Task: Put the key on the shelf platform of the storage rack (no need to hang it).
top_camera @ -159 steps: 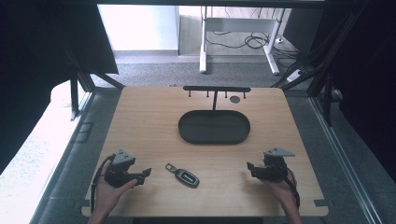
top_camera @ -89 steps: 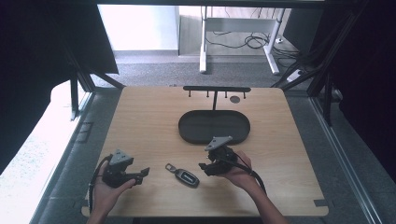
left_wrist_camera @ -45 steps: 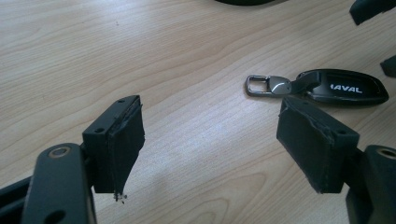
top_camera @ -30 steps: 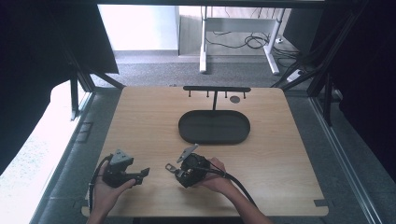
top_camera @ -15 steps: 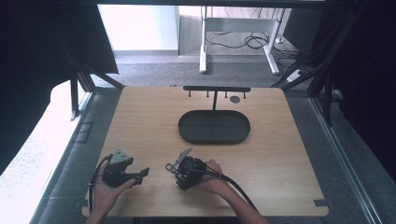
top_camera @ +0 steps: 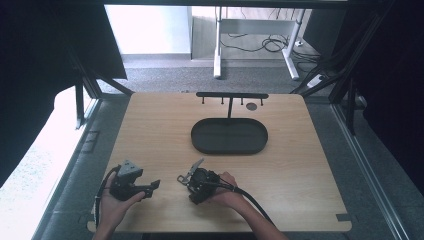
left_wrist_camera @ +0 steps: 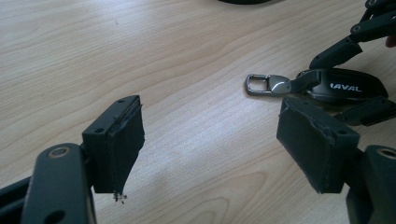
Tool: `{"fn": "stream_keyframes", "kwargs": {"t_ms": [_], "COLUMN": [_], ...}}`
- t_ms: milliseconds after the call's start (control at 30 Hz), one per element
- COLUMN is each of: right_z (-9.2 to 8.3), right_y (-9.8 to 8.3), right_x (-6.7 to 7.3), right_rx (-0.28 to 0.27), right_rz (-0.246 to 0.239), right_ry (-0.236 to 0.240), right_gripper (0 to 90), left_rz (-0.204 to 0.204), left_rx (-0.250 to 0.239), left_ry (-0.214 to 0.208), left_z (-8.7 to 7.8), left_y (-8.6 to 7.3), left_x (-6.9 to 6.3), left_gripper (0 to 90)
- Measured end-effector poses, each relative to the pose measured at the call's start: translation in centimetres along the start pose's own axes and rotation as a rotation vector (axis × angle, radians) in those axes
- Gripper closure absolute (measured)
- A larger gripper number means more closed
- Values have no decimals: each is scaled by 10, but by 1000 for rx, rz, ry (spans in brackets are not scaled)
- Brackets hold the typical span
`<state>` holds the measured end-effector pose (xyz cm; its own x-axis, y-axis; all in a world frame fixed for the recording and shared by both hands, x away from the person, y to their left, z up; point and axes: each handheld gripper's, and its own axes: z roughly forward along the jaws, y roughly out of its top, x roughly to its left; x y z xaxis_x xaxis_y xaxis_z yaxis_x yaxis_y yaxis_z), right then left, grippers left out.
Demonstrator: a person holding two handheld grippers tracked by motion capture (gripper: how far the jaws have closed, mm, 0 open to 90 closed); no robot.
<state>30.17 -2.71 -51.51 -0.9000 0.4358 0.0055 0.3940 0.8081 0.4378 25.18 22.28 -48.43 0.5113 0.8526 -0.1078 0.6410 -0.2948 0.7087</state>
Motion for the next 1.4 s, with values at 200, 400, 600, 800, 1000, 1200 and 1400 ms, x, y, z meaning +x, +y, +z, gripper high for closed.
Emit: {"fn": "stream_keyframes", "kwargs": {"t_ms": [200, 400, 600, 800, 1000, 1200, 1400], "right_z": [0, 0, -4, -4, -4, -3, -4], "right_y": [0, -1, -2, 0, 2, 5, 8], "right_x": [1, 1, -3, -4, -2, -3, -4], "right_rx": [7, 15, 16, 32, 47, 70, 121], "right_rz": [-7, -5, 0, -4, -7, -18, -15], "right_ry": [8, 9, 3, 8, 6, 8, 32], "right_gripper": [323, 325, 478, 480, 476, 485, 438], "left_rz": [-1, 1, -1, -3, 0, -1, -7], "left_rx": [-2, 1, -5, -8, -8, -8, -14], "left_ry": [0, 1, -2, -2, -2, -1, 0], "left_z": [0, 0, -1, -2, -2, -2, -3], "left_y": [0, 0, 0, 0, 1, 1, 1], "left_x": [0, 0, 0, 2, 1, 1, 2], "left_gripper": [231, 231, 231, 231, 231, 231, 231]}}
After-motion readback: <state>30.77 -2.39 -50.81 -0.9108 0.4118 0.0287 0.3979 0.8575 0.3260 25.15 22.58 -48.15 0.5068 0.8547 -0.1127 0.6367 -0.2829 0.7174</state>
